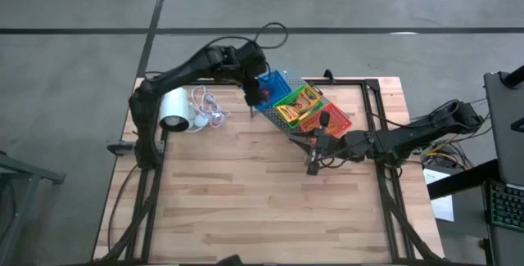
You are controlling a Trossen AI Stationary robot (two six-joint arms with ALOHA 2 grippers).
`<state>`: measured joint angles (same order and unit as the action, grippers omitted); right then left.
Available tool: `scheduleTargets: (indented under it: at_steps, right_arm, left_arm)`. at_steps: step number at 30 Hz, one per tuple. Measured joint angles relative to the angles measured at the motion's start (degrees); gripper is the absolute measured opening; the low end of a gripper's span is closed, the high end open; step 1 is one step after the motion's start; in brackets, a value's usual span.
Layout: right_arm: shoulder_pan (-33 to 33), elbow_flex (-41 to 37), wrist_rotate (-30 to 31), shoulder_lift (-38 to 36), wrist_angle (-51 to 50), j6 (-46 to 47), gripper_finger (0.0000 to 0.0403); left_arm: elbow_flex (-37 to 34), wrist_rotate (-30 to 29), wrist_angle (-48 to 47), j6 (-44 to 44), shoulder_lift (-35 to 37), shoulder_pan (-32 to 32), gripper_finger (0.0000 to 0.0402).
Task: Pick & Place Office Desk Supplies
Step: Put the blue bin on the shelf
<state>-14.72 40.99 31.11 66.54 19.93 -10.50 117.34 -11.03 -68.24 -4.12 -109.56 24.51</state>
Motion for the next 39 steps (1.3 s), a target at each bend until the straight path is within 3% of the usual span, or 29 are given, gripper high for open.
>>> scheduleTargets:
  at_steps: [9,14,23,39]
  right_arm:
    - [0.0,0.0,0.0,0.0,0.0,0.0,0.0068]
    - [0.0,0.0,0.0,0.0,0.0,0.0,0.0068]
    - [0.0,0.0,0.0,0.0,0.0,0.0,0.0068]
    - [0.0,0.0,0.0,0.0,0.0,0.0,0.0068]
  left_arm:
    - [-4.4,10.3,2.7,-1.8,1.4,7.8,0.0230]
    - [-4.5,11.7,2.9,-4.1,1.1,9.8,0.0265]
    - [-9.9,11.8,9.2,-5.2,1.1,11.1,0.0264]
    - [-14.4,12.6,12.0,-4.9,1.1,12.5,0.0257]
